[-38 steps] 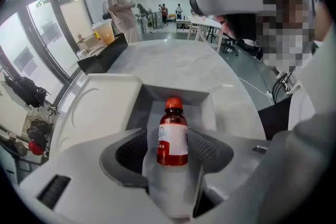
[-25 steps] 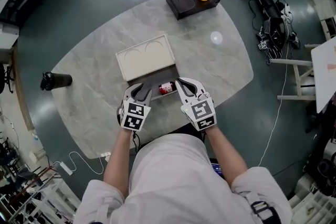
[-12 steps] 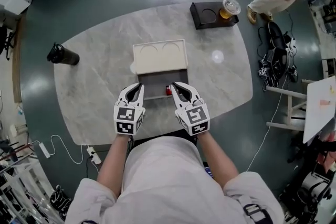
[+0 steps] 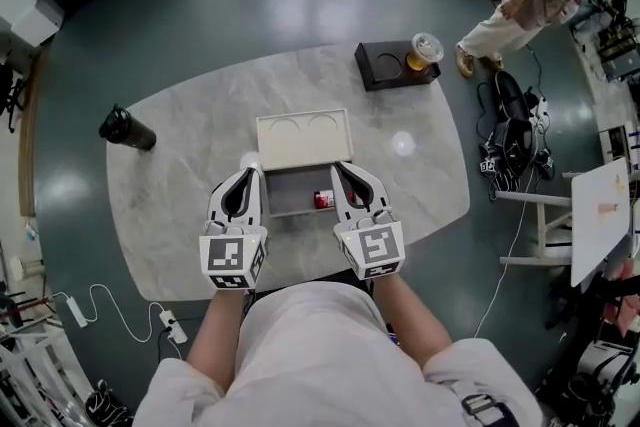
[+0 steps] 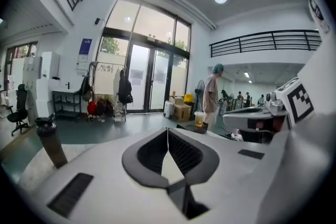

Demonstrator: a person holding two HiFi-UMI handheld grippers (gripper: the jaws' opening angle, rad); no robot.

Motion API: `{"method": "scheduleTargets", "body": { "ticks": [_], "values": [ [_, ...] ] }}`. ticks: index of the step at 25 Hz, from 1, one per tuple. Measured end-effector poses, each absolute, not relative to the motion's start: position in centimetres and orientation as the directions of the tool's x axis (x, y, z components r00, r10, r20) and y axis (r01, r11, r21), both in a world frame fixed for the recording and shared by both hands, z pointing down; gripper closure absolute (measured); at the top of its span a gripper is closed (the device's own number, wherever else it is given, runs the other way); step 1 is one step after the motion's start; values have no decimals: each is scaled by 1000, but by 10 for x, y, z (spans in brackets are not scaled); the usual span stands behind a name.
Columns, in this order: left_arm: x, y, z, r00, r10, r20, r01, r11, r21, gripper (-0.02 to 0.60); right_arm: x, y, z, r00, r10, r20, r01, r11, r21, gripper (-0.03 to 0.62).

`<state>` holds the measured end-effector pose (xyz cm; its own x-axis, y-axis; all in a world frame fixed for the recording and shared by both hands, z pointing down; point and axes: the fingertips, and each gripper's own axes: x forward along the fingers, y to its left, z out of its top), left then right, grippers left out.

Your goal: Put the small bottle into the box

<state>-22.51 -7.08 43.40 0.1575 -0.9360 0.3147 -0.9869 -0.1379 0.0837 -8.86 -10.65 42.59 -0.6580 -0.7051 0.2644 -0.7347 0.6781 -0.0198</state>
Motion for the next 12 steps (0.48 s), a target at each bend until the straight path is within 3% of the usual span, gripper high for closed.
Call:
{"method": "scheduleTargets", "body": {
  "ticks": [7,12],
  "values": [
    [-225,-85,365,142,-980,138,-989,-133,70,557,-81,-120,336,-632,-773,52,-769,634,77,569],
    [-240,-79,334,133,-985,108,-990,-127,62,557,-75,-112,294,-608,-794,-15,-789,601,129,568]
  ]
}}
